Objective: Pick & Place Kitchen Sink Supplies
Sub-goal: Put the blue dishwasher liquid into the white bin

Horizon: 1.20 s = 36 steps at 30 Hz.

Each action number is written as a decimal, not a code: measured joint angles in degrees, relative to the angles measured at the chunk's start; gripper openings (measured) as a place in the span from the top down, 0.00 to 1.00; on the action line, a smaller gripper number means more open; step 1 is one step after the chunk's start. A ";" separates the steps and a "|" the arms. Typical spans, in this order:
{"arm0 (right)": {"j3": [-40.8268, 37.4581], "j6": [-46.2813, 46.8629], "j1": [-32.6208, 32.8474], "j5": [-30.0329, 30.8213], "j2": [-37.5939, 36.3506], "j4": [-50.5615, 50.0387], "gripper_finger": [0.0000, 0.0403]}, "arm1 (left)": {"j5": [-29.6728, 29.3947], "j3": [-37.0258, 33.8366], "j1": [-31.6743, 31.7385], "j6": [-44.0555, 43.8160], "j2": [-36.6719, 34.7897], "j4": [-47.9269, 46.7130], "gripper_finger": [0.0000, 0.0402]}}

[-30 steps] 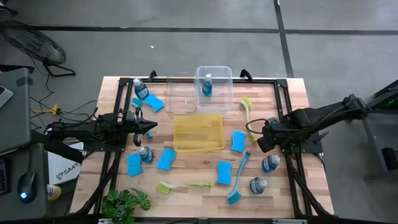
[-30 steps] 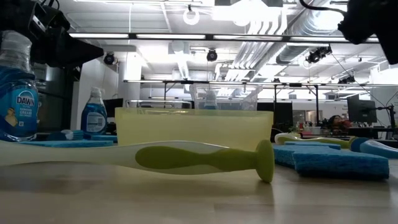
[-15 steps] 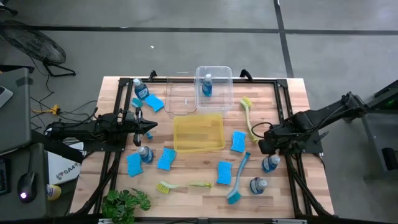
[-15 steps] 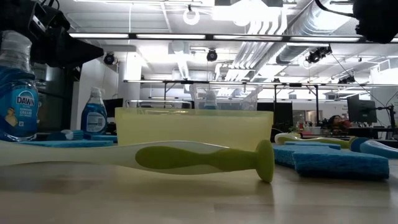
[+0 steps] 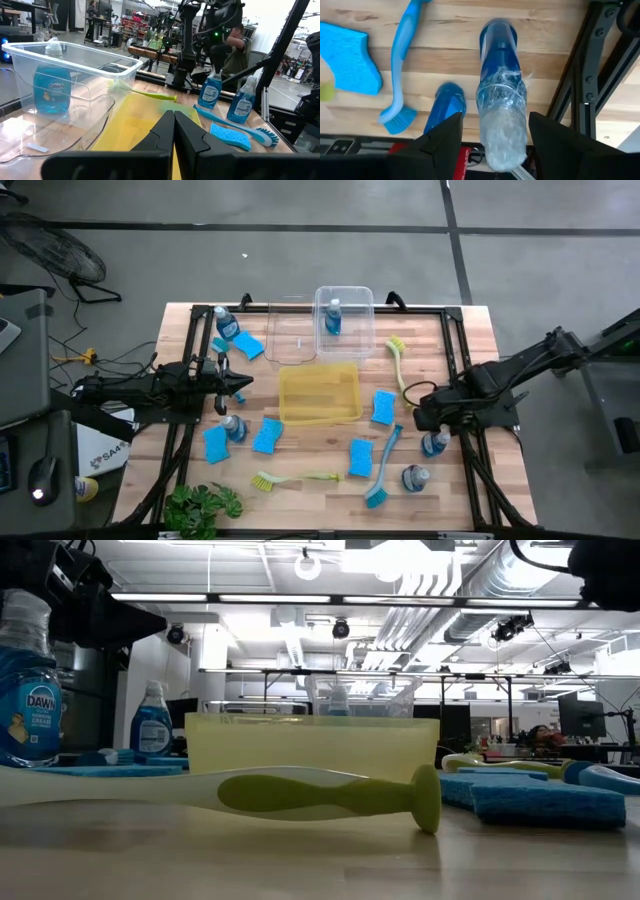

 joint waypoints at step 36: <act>0.02 2.66 2.63 1.88 7.05 2.56 0.64 | 0.00 0.00 0.01 -0.01 -0.01 0.02 1.00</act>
